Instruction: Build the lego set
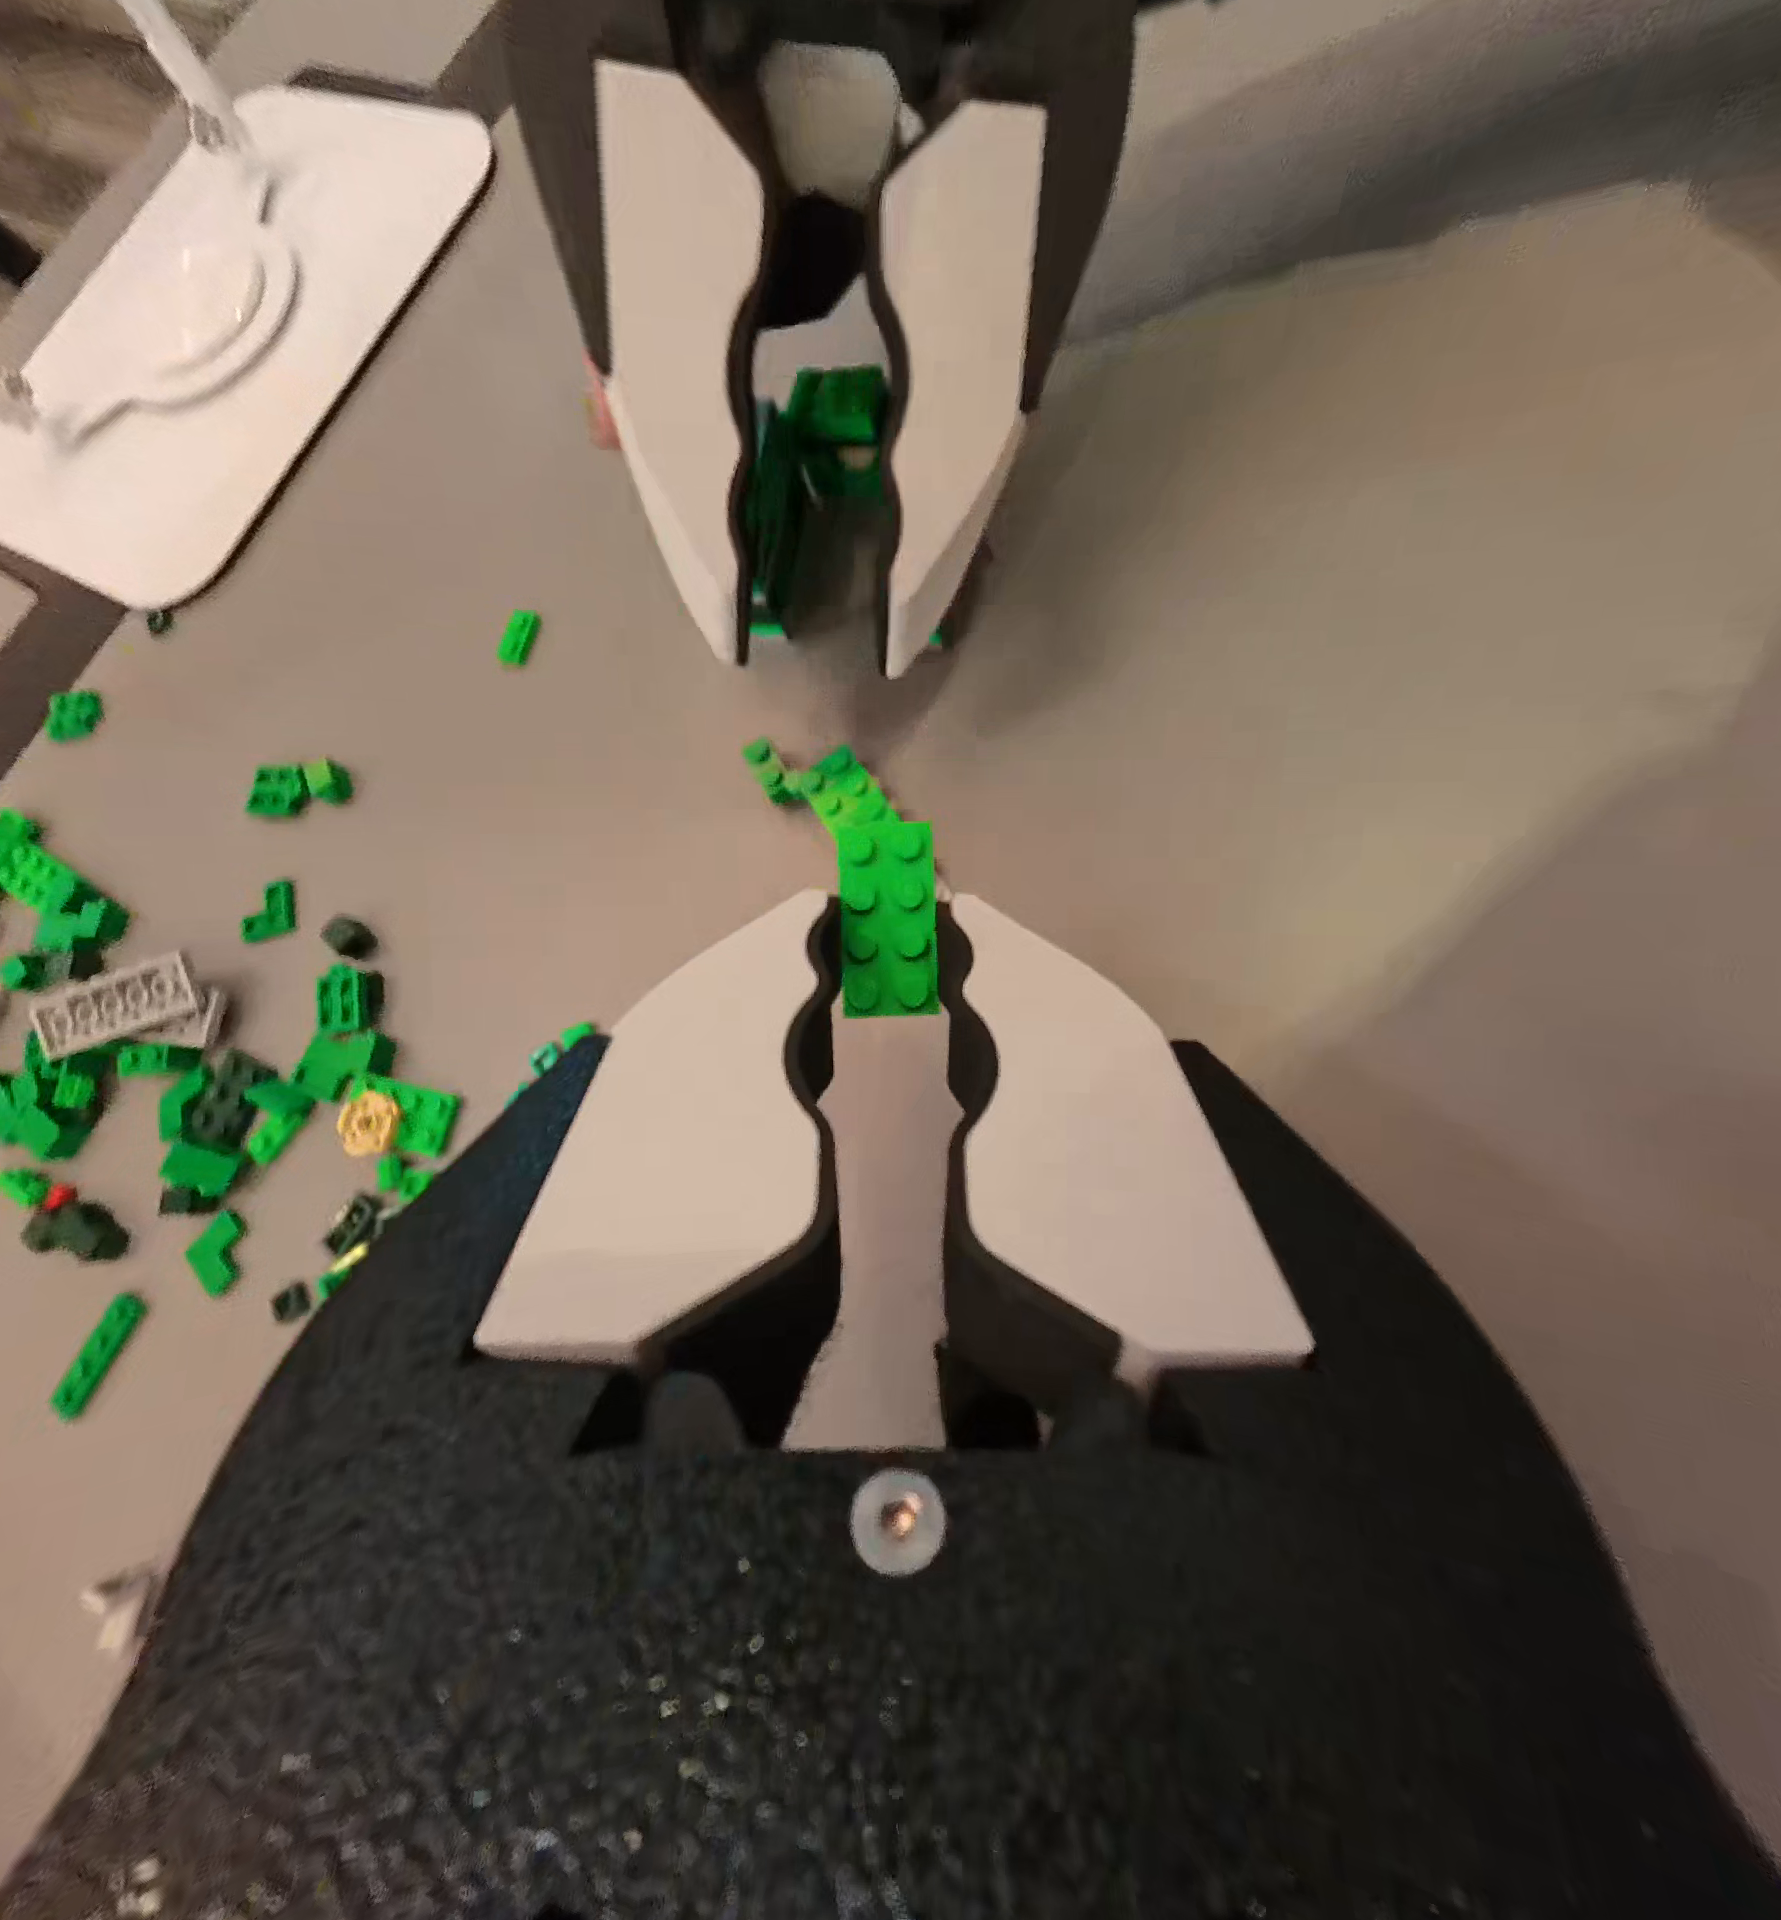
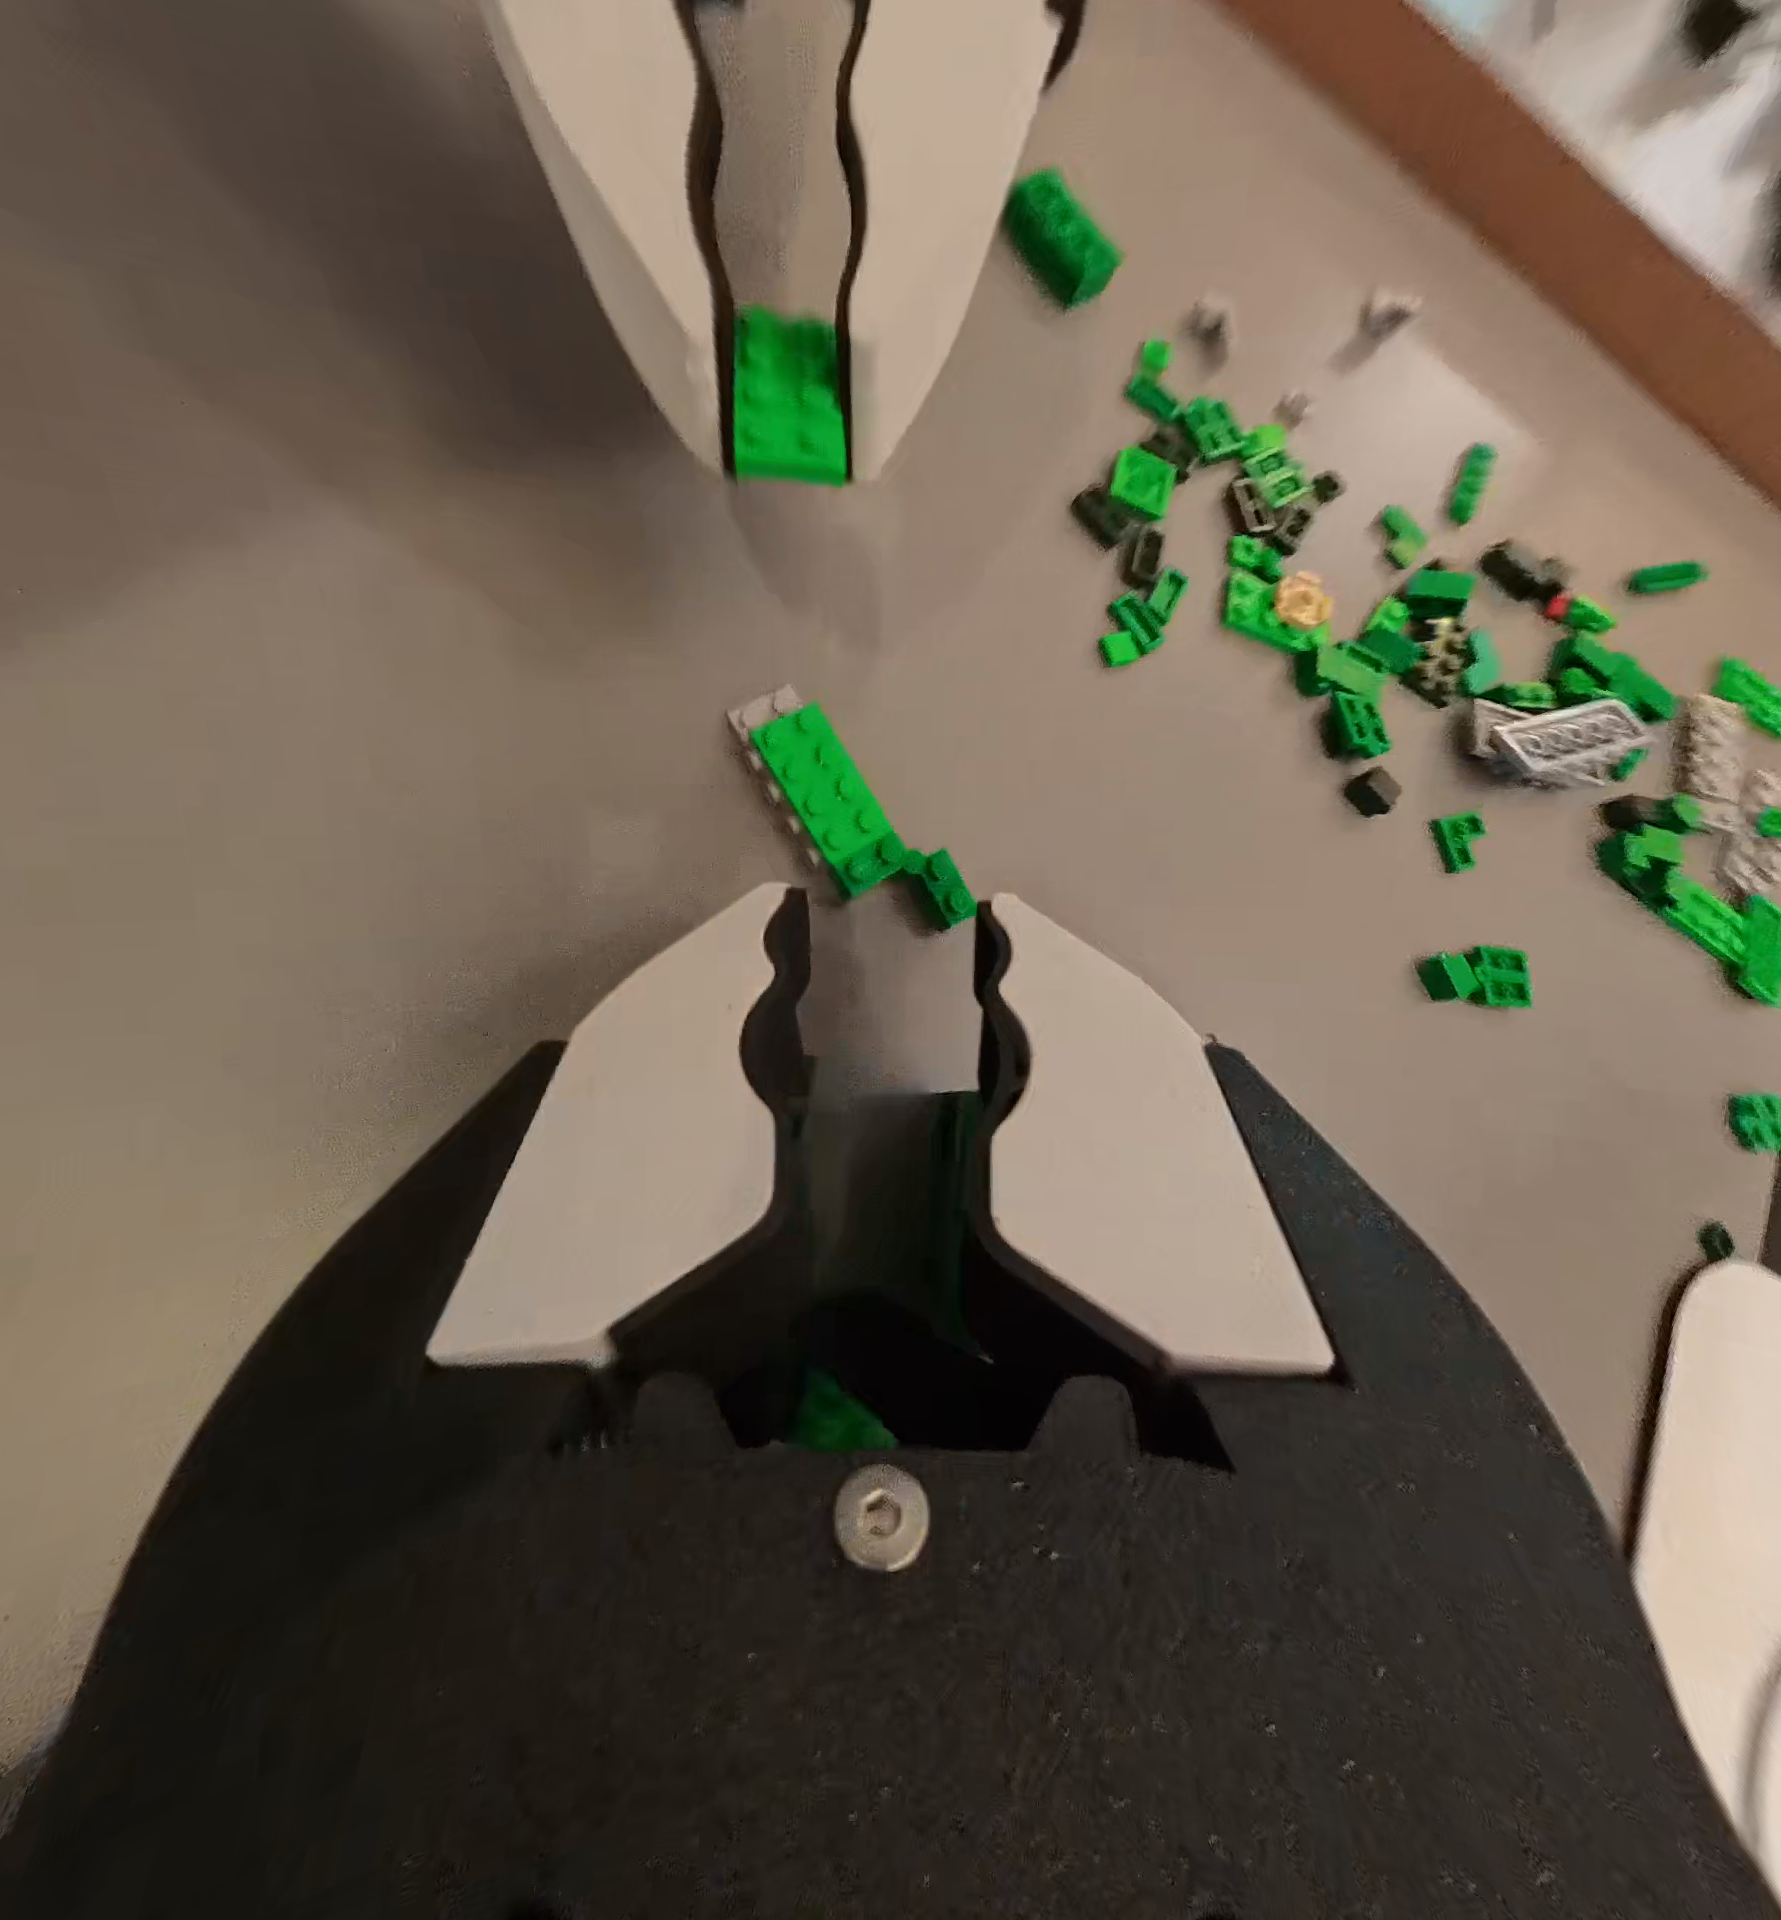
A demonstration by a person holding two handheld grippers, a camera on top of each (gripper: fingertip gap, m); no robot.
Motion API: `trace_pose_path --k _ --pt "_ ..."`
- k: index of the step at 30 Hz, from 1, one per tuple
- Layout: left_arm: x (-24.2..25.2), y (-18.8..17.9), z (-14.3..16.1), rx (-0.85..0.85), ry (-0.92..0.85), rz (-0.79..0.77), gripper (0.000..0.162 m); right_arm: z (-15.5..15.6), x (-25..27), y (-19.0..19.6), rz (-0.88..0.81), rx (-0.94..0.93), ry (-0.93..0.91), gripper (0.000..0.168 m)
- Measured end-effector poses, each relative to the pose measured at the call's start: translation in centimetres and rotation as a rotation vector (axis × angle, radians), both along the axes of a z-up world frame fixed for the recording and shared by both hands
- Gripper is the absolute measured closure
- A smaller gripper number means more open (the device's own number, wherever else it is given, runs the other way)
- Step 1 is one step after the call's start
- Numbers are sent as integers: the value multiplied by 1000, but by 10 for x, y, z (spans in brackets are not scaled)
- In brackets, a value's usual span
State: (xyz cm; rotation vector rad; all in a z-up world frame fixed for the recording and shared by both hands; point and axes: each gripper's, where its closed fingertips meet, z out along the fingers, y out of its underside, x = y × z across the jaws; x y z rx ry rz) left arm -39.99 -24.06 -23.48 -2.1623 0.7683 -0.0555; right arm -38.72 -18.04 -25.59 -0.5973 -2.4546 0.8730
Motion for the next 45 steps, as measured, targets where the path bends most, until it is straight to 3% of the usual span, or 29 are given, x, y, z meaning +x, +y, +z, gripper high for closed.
trace_pose_path --k 1,10,18,24,30,34,38,45 --pt "-2 -3 -1 -8 0 13 145 -4 -2 2 43 29 -43 139" --pt "-15 -24 -5 -29 2 67 145 -20 -25 0 308 134 -261 149" --pt "-17 -28 -9 -41 -18 62 145 -31 -23 1 343 291 -327 159" --pt "-9 -24 3 11 -27 70 145 -7 -16 -2 176 259 -275 160" --pt "43 -9 27 73 -61 -45 145 31 48 10 -116 358 -161 160" --pt "86 15 33 111 -49 -101 145 15 105 11 -329 279 -219 160" --pt "129 31 16 20 -10 -220 145 -5 144 7 -458 130 -322 160" --pt "171 44 -17 -107 100 -369 145 -18 171 5 -497 47 -361 161"
